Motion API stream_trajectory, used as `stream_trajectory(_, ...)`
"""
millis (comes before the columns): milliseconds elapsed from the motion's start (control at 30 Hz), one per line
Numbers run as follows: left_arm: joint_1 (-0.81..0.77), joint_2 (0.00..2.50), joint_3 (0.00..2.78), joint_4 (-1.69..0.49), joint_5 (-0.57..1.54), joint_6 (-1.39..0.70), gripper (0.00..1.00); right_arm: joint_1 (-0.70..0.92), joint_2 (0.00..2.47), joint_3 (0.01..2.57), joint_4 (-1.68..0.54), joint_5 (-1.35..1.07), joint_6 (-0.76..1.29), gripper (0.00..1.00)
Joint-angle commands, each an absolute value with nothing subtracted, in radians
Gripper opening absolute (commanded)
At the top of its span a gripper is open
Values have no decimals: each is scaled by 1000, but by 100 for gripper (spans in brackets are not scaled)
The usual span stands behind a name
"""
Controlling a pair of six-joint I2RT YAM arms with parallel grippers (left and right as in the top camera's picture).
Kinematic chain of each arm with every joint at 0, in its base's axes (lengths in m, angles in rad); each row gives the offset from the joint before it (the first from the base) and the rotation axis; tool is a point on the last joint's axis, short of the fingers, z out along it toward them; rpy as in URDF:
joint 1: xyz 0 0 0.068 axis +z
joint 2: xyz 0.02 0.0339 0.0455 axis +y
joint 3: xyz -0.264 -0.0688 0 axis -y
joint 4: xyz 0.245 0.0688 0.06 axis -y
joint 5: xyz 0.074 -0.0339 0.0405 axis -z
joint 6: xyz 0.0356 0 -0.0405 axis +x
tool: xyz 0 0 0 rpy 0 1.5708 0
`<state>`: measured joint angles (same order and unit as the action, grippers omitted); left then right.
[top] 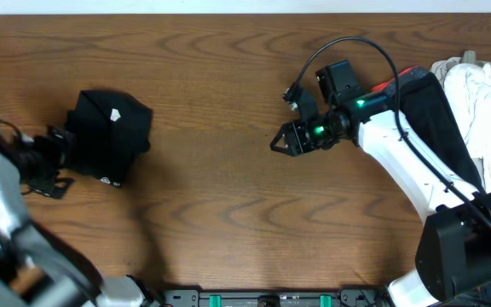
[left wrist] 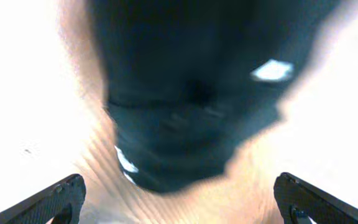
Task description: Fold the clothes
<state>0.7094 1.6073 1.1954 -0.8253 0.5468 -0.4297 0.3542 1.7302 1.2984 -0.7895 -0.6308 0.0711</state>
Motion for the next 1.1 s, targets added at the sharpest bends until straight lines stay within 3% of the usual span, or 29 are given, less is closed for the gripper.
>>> stream_trajectory(0,698,1403,1197,-833,535,-277,100,331,1705,1299,-794,-631,55,43)
stream_trajectory(133,616,1176,1197,-841,535,-133,72,297,1705,1299,-791,-616,51,43)
stream_trajectory(233,509,1041,1197,-841,535,-35,68,255,1705,1304,-790,-617,56,42)
stream_trajectory(433,288,852,1197,-915,517,127,68,155,1672,1312,-810,-657,74,42)
stream_trajectory(600,155,798,1198,-1006,378,216,69,86,1542,1312,-824,-650,50,48)
stream_trajectory(900,34,797,1217,-1001,183,215,70,59,1113,1312,-847,-347,50,55)
stream_trajectory(933,33,797,1217,-1000,152,204,70,59,1059,1312,-850,-301,50,57)
stream_trajectory(1000,33,797,1217,-1001,132,179,98,59,973,1312,-857,-227,51,69)
stream_trajectory(1067,33,797,1215,-1003,126,179,98,59,902,1312,-865,-178,51,93)
